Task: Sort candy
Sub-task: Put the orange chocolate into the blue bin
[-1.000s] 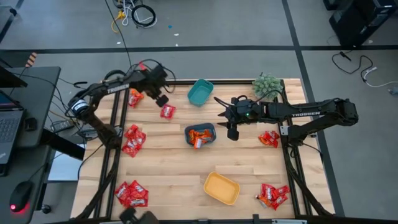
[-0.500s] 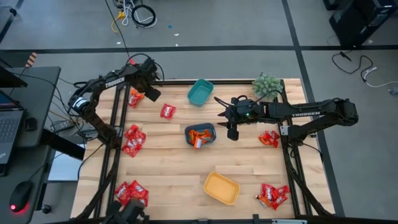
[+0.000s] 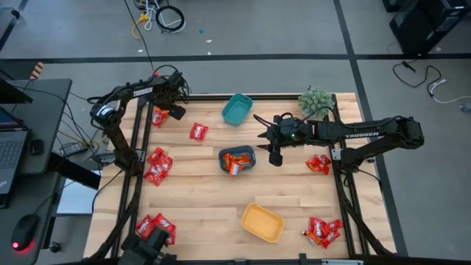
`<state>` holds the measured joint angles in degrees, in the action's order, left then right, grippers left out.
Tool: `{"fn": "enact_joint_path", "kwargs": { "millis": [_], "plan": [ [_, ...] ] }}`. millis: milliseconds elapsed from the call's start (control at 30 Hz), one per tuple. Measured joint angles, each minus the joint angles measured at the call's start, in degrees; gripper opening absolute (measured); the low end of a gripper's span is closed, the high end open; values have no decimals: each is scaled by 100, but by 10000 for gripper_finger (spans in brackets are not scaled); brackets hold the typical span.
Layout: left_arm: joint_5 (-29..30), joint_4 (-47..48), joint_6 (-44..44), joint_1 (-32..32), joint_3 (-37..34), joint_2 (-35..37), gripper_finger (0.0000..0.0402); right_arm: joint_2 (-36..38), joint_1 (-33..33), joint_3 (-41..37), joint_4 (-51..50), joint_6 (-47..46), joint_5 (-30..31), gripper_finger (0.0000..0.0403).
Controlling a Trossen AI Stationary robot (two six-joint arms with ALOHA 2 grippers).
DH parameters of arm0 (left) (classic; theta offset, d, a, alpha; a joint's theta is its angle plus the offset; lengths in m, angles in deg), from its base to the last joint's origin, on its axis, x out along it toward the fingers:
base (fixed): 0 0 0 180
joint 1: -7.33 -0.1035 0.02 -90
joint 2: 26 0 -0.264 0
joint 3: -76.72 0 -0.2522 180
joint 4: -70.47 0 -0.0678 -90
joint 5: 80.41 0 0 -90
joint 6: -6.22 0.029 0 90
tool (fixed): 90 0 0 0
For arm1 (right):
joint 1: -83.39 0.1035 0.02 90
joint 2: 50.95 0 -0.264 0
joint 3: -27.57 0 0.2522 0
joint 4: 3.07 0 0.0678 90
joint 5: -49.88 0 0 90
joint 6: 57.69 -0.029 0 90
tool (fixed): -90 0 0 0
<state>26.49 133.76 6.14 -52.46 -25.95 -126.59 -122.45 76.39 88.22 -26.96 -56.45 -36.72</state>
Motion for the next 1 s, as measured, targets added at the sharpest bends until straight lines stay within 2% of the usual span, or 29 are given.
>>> {"fn": "enact_joint_path", "kwargs": {
  "millis": [367,500,633,900,1000],
  "plan": [
    [152,-137,153,-168,31,-455,217,0,0,0,-2,0,-1,175],
    [158,-143,262,-168,39,-487,201,0,0,0,2,4,-2,175],
    [161,-101,435,-164,86,-502,155,0,0,0,24,33,-1,175],
    [193,-112,888,14,389,-521,17,0,0,0,22,59,0,175],
    [171,-100,993,153,596,-460,8,0,0,0,22,90,0,175]
  ]
}}
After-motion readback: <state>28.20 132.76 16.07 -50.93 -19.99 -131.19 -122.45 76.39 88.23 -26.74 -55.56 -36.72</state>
